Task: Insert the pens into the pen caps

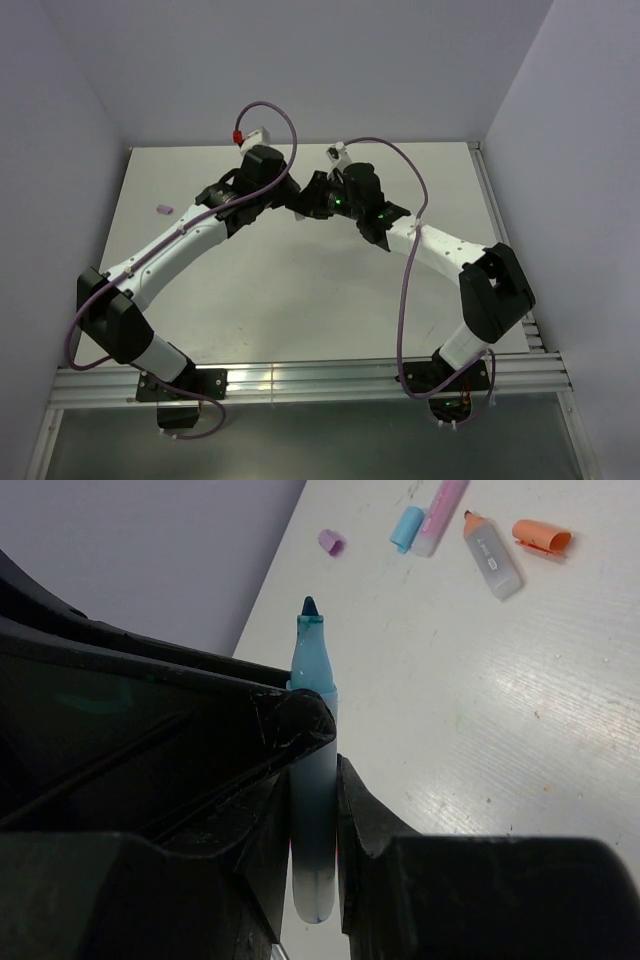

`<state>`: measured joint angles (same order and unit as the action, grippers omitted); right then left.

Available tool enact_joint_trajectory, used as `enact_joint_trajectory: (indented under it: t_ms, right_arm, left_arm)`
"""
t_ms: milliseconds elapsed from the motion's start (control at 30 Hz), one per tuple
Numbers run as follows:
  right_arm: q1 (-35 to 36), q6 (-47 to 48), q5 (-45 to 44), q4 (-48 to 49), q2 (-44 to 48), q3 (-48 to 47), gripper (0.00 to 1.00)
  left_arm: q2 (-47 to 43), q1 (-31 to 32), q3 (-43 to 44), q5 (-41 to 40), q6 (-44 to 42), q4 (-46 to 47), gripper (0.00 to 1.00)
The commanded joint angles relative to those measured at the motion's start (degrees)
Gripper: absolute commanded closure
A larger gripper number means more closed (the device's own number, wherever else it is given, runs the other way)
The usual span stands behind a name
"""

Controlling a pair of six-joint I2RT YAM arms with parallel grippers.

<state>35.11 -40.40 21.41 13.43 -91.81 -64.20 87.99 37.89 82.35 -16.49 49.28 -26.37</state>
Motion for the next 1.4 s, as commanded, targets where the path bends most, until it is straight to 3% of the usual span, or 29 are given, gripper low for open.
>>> enact_joint_trajectory:
  t_ms: [0, 267, 567, 767, 833, 933, 967, 1067, 1200, 1367]
  right_arm:
    - [0.48, 2.43, -1.28, -0.69, 3.57, -1.72, 1.00]
    - [0.39, 3.05, -1.28, -1.74, 5.24, -0.83, 1.00]
    - [0.22, 3.40, -0.49, -2.62, 6.03, 0.22, 1.00]
    - [-0.13, 3.93, 0.82, -2.89, 4.36, 0.04, 1.00]
    - [-0.22, 3.93, 1.44, -2.27, 4.01, 0.40, 1.00]
    - [-0.22, 3.67, 1.62, -1.40, 4.09, 0.92, 1.00]
    - [-0.22, 3.93, 1.27, -1.91, 4.10, 0.58, 1.00]
    - [-0.22, 4.63, 1.35, -2.71, 3.66, -1.00, 1.00]
    - [-0.22, 4.37, 2.40, -2.62, 3.04, -2.50, 1.00]
    - [0.04, 3.31, 3.90, -1.48, 3.30, -2.42, 1.00]
  left_arm:
    - [-1.32, 0.17, 3.61, -2.66, -0.50, 0.09, 0.86]
    - [-3.43, -5.01, 4.40, -2.67, -1.99, -2.19, 0.81]
    - [-4.49, -20.55, 4.84, -1.18, -8.23, -5.53, 0.60]
    - [-4.49, -24.26, 4.23, 3.57, -12.36, -3.43, 0.57]
    - [-3.70, -24.61, 4.58, 4.62, -12.36, -3.78, 0.61]
    - [-1.68, -25.06, 4.93, 8.48, -10.88, -5.79, 0.77]
    - [-2.46, -24.88, 3.10, 11.71, -10.00, -3.71, 0.83]
    - [-5.36, -23.75, -4.28, 15.34, -8.32, 1.13, 0.88]
    - [-8.62, -20.06, -9.83, 18.60, -4.82, 6.76, 0.87]
    - [-7.48, -13.82, -10.10, 17.72, -3.31, 8.79, 0.83]
